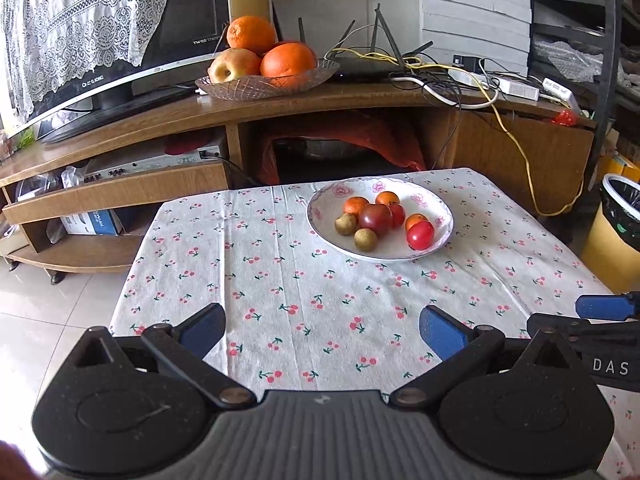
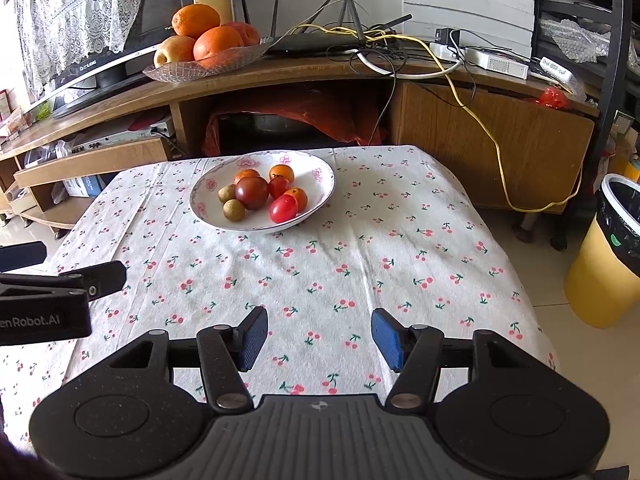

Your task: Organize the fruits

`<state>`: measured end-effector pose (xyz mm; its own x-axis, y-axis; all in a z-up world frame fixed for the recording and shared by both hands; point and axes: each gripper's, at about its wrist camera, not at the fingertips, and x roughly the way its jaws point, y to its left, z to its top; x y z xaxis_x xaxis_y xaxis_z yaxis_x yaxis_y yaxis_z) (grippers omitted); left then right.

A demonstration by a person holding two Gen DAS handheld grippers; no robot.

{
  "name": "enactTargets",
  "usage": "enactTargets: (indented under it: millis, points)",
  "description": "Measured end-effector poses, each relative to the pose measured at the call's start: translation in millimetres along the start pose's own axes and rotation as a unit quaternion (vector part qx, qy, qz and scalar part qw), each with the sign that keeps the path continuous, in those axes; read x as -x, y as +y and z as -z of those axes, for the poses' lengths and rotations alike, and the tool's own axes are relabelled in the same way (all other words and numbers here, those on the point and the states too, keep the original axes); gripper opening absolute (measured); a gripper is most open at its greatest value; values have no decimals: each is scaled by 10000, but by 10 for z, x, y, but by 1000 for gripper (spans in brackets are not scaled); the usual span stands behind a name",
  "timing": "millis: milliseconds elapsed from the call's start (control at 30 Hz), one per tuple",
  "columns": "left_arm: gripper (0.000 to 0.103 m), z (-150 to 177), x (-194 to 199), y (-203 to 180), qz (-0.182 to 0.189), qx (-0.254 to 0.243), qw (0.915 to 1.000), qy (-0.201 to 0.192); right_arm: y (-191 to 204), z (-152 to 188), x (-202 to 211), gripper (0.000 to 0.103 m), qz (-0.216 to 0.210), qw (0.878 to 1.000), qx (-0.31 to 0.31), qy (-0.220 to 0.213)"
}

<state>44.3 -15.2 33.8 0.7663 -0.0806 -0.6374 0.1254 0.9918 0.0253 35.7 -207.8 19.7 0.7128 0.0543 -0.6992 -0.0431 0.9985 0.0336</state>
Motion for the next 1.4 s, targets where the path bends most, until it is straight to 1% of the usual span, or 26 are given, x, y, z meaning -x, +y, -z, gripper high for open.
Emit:
enactTargets:
  millis: [467, 667, 767, 867, 967, 1167, 1400]
  points:
    - [103, 133, 185, -38, 68, -94, 9999, 10, 52, 154, 241, 54, -112, 9999, -77, -28]
    - [103, 209, 257, -73, 61, -152, 9998, 74, 84, 211, 318, 54, -159, 9998, -98, -39]
    - [103, 251, 286, -102, 42, -183, 9998, 106, 91, 240, 359, 55, -199, 9997, -125, -36]
    - [103, 284, 303, -133, 59, -235, 9996, 133, 106, 273, 395, 58, -241, 9996, -133, -29]
    - [103, 305, 329, -153, 52, -252, 9996, 143, 129, 298, 414, 58, -259, 9996, -95, -21]
    - [103, 328, 373, -149, 88, -188, 9996, 166, 116, 320, 449, 58, -258, 9995, -155, -26]
    - [103, 382, 403, -167, 33, -172, 9996, 233, 122, 366, 467, 58, -242, 9996, -152, 6]
